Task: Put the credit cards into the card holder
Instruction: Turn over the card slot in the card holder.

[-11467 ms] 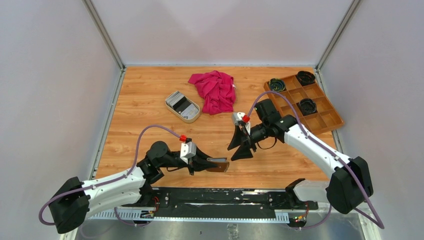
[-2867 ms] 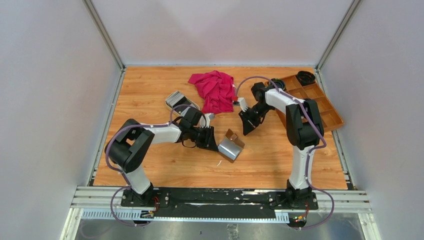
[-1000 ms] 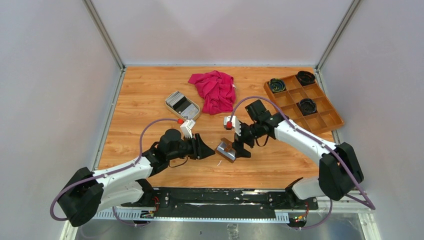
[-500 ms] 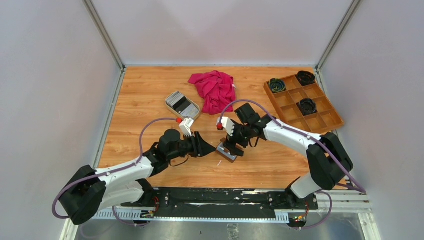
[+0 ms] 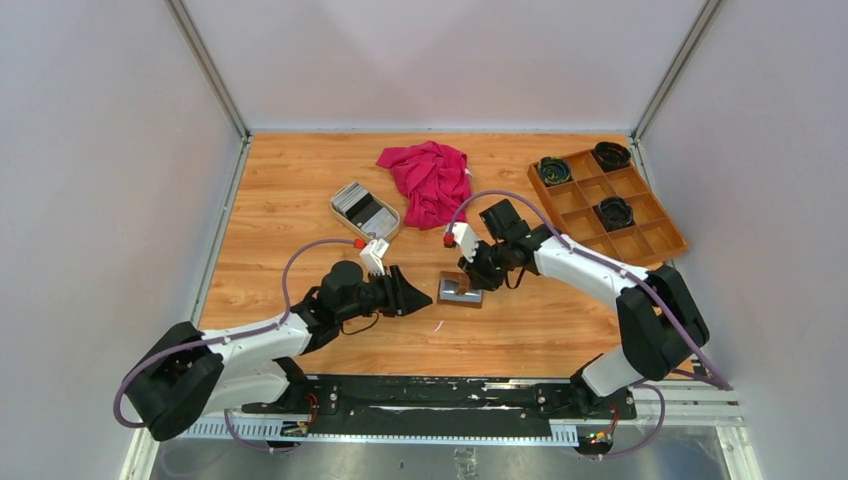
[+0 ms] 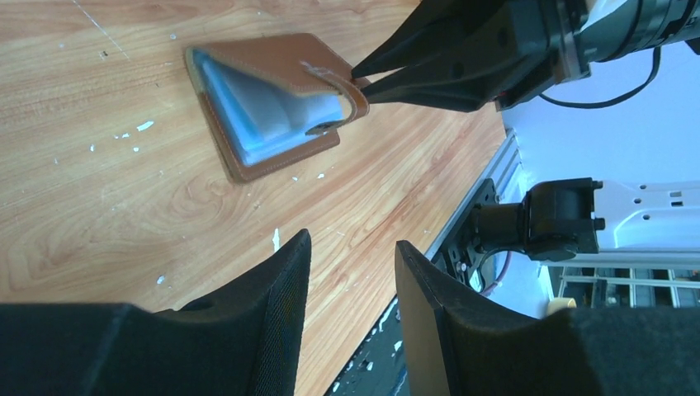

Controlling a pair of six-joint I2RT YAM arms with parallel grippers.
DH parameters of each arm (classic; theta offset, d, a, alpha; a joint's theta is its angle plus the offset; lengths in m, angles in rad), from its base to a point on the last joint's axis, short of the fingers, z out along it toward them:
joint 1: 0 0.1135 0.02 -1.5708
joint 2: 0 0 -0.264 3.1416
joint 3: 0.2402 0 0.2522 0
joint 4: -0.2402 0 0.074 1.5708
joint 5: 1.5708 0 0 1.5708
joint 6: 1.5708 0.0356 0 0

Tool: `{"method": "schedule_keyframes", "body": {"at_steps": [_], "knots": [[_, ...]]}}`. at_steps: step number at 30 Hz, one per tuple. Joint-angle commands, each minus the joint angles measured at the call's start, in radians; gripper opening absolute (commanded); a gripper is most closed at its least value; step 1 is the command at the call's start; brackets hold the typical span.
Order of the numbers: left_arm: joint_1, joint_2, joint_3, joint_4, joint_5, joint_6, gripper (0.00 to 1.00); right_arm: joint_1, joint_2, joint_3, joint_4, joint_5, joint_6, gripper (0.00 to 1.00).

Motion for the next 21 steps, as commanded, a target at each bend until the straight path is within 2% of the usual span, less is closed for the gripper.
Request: {"method": "schedule_keyframes", "body": {"at_steps": [1,6,10,16,21], "knots": [[-0.006,0.039,-0.004,0.067,0.008,0.002,0.45,-0.027,-0.006,0.034,-0.02,-0.018,0.033,0.17],[-0.008,0.101,0.012,0.135,0.041,0.01,0.46,-0.042,0.005,0.049,-0.024,-0.047,0.051,0.0],[-0.008,0.133,0.035,0.158,0.067,0.055,0.47,-0.068,0.009,0.064,-0.051,-0.121,0.073,0.0],[-0.008,0.126,0.044,0.176,0.077,0.101,0.5,-0.162,0.045,0.086,-0.127,-0.34,0.142,0.0],[-0.008,0.161,0.054,0.211,0.098,0.088,0.52,-0.186,0.095,0.078,-0.14,-0.393,0.215,0.0]]}}
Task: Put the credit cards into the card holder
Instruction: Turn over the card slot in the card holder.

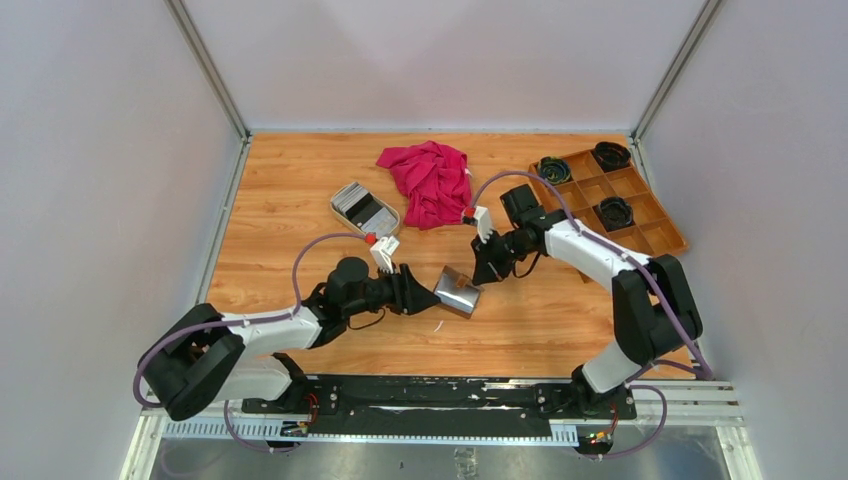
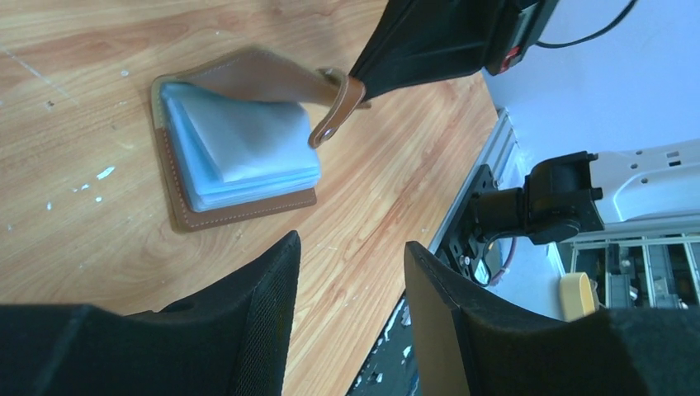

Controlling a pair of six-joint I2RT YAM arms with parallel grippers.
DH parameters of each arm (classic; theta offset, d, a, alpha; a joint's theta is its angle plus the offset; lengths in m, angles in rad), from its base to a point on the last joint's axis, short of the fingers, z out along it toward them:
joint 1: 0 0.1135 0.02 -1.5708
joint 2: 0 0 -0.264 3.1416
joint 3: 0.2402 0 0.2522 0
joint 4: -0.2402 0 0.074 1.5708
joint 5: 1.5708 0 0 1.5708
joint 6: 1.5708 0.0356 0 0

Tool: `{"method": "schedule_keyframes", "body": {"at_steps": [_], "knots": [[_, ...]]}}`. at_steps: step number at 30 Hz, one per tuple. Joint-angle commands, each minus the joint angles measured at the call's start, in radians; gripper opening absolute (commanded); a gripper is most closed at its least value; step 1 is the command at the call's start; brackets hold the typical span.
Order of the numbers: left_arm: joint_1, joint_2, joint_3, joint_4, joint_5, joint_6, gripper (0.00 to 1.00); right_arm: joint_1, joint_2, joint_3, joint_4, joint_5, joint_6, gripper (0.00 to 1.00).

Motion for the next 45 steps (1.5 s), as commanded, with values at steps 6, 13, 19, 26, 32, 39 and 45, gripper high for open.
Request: {"method": "schedule_keyframes", "body": {"at_steps": [6,13,19,26,32,39,45], "knots": [[-0.007,0.168,0.069,0.182,0.045,-0.018,0.52,-0.088,0.114,0.018,-0.061,-0.151,0.156,0.0],[-0.007,0.36,0.172,0.269,0.042,-0.033,0.48,-0.189,0.153,0.032,-0.06,-0.125,0.171,0.0],[-0.006,0.461,0.259,0.269,0.017,-0.054,0.38,-0.206,0.25,0.126,-0.128,-0.143,0.156,0.0],[-0.004,0.466,0.266,0.237,0.0,-0.015,0.39,-0.212,0.21,0.136,-0.153,-0.248,0.16,0.0],[0.016,0.313,0.135,0.228,-0.062,0.02,0.46,-0.214,0.198,0.089,-0.142,-0.319,0.214,0.0],[0.017,0.08,0.03,0.144,-0.138,0.045,0.49,-0.249,0.198,0.017,-0.05,-0.396,0.352,0.0],[0.016,-0.066,-0.022,0.094,-0.197,0.033,0.5,-0.305,0.236,-0.046,0.035,-0.349,0.442,0.0]]}}
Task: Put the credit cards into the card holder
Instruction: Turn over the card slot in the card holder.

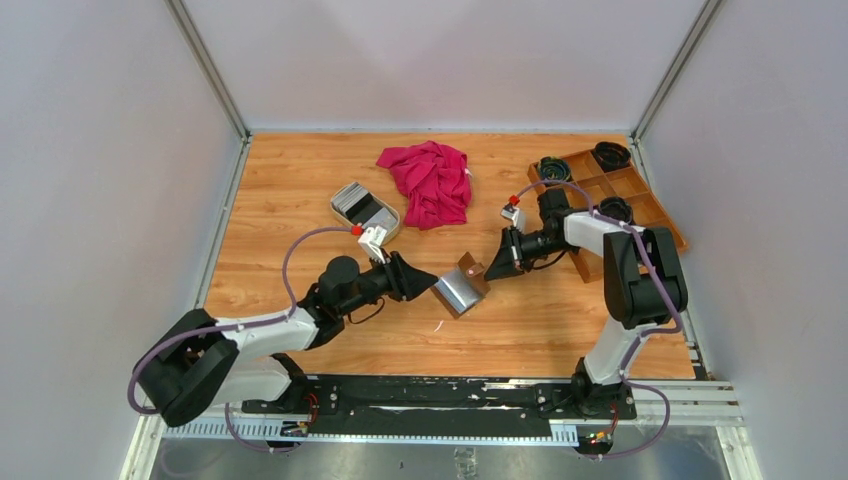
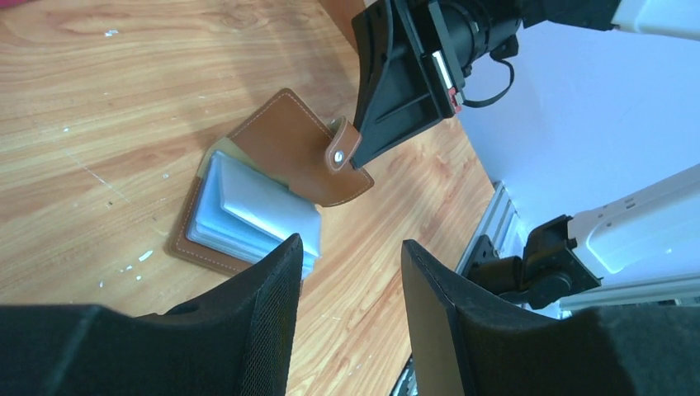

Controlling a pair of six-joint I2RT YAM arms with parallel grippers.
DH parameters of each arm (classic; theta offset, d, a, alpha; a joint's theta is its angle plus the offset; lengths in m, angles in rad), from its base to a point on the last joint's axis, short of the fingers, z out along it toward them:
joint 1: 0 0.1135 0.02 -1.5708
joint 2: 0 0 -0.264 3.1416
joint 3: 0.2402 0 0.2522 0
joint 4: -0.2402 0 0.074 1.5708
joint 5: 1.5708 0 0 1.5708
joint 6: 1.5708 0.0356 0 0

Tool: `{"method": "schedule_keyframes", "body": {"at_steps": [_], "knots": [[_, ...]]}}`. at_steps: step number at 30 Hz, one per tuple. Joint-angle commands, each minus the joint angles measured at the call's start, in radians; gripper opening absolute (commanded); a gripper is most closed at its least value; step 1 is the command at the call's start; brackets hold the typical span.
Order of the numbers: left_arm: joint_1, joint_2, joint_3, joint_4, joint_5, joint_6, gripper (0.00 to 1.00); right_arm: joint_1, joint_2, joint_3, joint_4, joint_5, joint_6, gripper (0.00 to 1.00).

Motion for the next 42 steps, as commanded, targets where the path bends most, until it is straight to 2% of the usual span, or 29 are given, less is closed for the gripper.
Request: {"method": "schedule_keyframes", "body": {"at_steps": [1,6,10,22,24,26,28,35,42], "knots": [[0.001,-0.087,-0.03,-0.069,-0.075,0.02,0.5,-0.042,0.033,-0.037,0.046,0.038,0.071,0.0],[-0.005,-0.144,-0.03,-0.104,-0.092,0.019,0.5,-0.063,0.065,-0.035,0.043,0.092,0.059,0.0],[-0.022,-0.127,-0.024,-0.103,-0.099,-0.001,0.5,-0.085,0.065,-0.03,0.032,0.129,0.038,0.0],[-0.069,0.175,0.13,-0.103,-0.113,-0.079,0.46,-0.087,0.058,-0.022,0.022,0.142,0.013,0.0],[-0.069,0.189,0.126,-0.104,-0.129,-0.091,0.48,-0.087,0.067,-0.018,0.017,0.148,0.008,0.0],[-0.069,0.202,0.118,-0.104,-0.137,-0.102,0.55,-0.088,0.077,-0.014,0.013,0.15,0.004,0.0],[-0.069,0.233,0.12,-0.106,-0.13,-0.11,0.58,-0.087,0.086,-0.01,0.009,0.149,0.003,0.0],[-0.069,0.341,0.174,-0.103,-0.09,-0.118,0.59,-0.087,0.101,0.0,-0.002,0.153,0.0,0.0],[-0.069,0.383,0.184,-0.104,-0.091,-0.13,0.59,-0.088,0.106,0.001,-0.003,0.15,0.0,0.0]]}}
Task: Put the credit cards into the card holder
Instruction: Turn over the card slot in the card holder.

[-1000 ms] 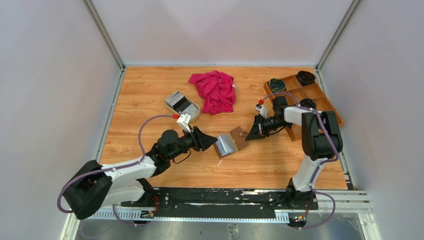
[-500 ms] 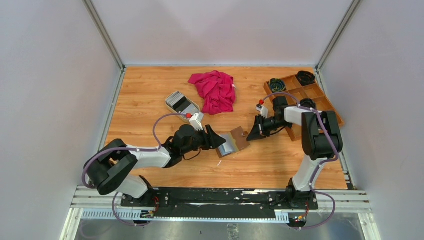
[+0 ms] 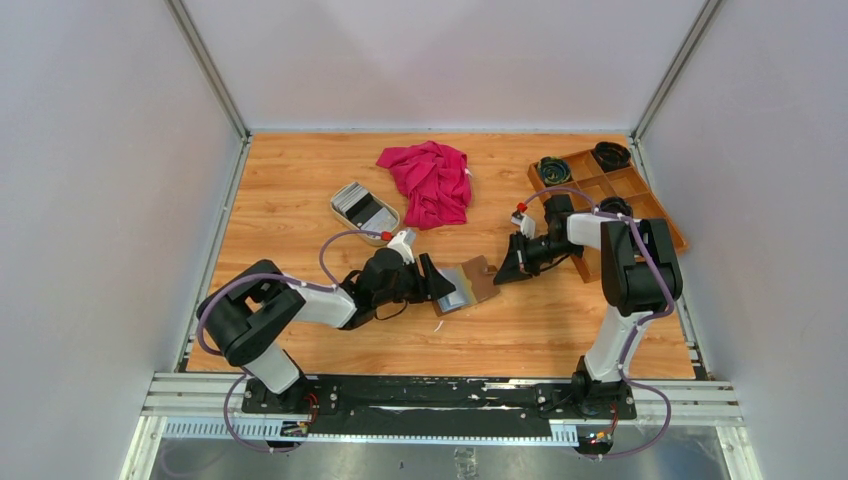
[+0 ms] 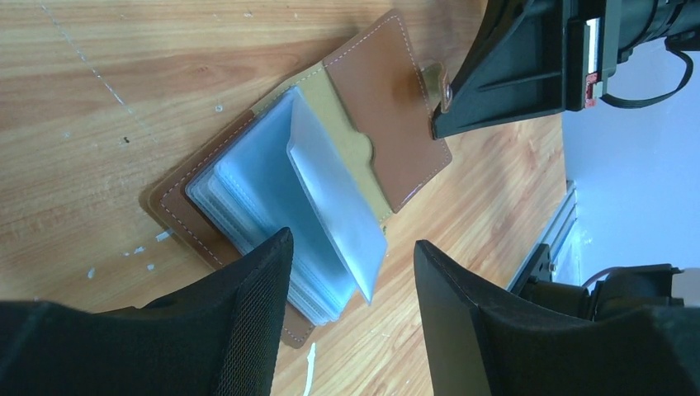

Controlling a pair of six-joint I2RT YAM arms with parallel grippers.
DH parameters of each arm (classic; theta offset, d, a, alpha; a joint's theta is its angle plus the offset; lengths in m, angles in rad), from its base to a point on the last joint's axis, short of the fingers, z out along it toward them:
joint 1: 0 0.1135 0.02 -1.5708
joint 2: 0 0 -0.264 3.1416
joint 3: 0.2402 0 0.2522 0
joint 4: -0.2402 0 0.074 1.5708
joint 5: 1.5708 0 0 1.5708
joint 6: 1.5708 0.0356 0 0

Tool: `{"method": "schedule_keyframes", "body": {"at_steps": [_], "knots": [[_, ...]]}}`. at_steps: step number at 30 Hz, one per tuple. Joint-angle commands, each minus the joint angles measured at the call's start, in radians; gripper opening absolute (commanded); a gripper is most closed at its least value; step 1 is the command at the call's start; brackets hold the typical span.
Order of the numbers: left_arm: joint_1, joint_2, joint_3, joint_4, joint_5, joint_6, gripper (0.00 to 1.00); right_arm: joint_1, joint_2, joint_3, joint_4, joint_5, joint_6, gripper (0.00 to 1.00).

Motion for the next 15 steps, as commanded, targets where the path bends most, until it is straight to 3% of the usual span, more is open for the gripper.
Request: {"method": "schedule_keyframes", "body": {"at_steps": [1,15], "knots": [[-0.004,0.027,0.015,0.006,-0.004,-0.011,0.59,-0.014,0.019,0.018,-0.035,0.021,-0.02,0.0],[-0.004,-0.043,-0.035,-0.026,-0.044,-0.036,0.64,-0.015,0.022,0.02,-0.039,0.02,-0.02,0.0]]}}
